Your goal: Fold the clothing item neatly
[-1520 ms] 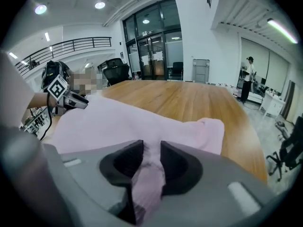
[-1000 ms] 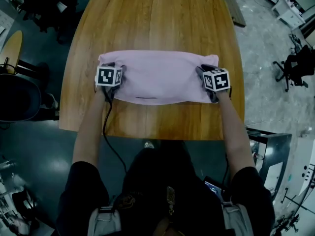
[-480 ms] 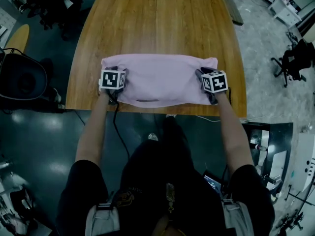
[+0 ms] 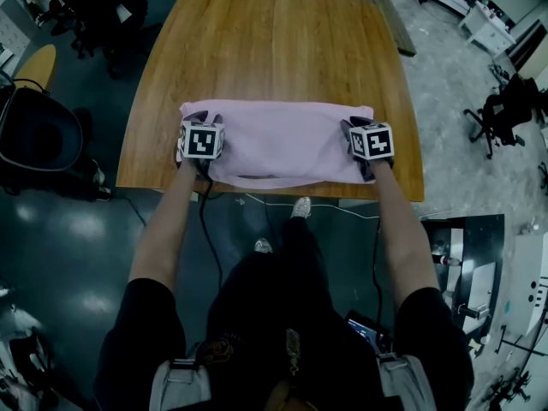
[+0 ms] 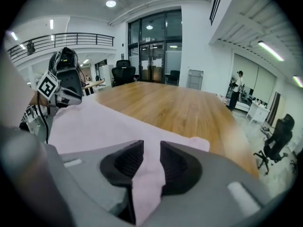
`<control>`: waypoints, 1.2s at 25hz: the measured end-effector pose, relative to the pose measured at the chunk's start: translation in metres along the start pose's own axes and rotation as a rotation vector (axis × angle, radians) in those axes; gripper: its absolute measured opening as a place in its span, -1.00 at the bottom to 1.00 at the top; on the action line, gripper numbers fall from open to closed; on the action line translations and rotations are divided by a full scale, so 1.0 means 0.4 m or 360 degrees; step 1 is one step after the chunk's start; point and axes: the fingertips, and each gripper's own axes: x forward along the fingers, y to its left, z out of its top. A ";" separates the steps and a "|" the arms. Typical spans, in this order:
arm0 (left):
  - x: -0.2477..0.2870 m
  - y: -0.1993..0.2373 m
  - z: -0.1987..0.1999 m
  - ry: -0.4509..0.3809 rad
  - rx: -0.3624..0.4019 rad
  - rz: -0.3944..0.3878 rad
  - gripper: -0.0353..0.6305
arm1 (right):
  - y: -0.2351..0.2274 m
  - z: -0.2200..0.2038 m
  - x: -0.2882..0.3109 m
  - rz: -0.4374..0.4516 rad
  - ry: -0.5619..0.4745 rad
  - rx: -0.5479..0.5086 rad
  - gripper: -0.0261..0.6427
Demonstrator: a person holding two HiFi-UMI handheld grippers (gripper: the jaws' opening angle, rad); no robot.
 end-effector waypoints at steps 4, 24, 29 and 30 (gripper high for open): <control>-0.068 -0.026 0.074 -0.0151 -0.0003 -0.0049 -0.64 | 0.044 0.103 -0.101 0.0067 -0.0274 0.0036 -0.60; -0.612 -0.597 0.234 -0.0674 -0.0078 -0.0546 -0.87 | 0.324 0.130 -0.695 0.0467 -0.0980 -0.0030 -0.92; -0.732 -0.680 0.216 -0.0728 -0.0110 -0.0562 -0.87 | 0.373 0.098 -0.811 0.0518 -0.1047 -0.0061 -0.92; -0.754 -0.693 0.215 -0.0743 -0.0124 -0.0569 -0.87 | 0.382 0.094 -0.832 0.0527 -0.1058 -0.0072 -0.92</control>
